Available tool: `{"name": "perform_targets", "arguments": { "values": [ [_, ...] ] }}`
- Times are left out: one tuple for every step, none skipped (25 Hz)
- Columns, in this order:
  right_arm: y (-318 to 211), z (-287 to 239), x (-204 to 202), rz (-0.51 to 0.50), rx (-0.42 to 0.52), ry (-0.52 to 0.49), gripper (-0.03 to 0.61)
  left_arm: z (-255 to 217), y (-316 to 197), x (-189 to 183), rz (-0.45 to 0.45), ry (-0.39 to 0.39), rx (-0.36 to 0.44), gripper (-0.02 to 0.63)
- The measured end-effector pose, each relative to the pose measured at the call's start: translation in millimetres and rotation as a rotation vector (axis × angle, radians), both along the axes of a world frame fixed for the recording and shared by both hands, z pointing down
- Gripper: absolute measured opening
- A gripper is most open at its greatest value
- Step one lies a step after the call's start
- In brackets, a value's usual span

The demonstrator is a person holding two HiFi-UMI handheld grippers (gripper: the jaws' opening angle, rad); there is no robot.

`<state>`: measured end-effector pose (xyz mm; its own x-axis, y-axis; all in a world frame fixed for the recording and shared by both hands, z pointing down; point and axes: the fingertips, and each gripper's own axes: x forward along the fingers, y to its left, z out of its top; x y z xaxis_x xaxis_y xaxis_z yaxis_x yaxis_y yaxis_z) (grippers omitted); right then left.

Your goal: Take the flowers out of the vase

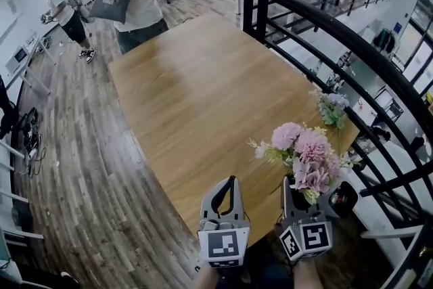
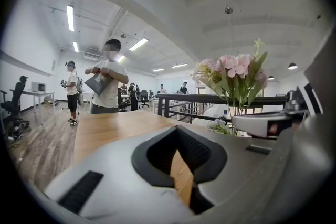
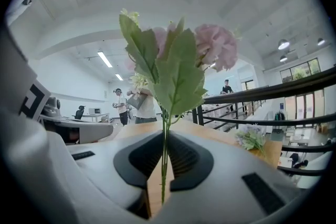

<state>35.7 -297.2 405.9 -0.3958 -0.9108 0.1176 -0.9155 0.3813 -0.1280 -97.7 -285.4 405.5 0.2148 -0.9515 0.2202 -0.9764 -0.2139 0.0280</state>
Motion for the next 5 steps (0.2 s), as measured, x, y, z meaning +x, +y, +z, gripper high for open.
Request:
{"name": "perform_targets", "arguments": {
  "values": [
    [0.2,-0.5,-0.8,0.000,0.000,0.001,0.049,-0.6,-0.4,-0.9,0.000,-0.001,0.008,0.043],
    [0.6,-1.1,-1.8,0.000,0.000,0.002,0.049,-1.4,-0.8,-1.9,0.000,-0.003,0.018,0.043],
    [0.9,-2.0,-2.8,0.000,0.000,0.004,0.049,-2.0,-1.0,-2.9,0.000,-0.004,0.024,0.043],
    [1.1,-3.3,-4.0,0.000,-0.001,0.008,0.049,-2.4,-0.8,-3.9,0.000,-0.005,0.027,0.043],
    [1.4,-4.5,-5.3,0.000,-0.001,0.011,0.049,-2.8,-0.7,-4.8,0.000,-0.005,0.030,0.043]
  ]
}}
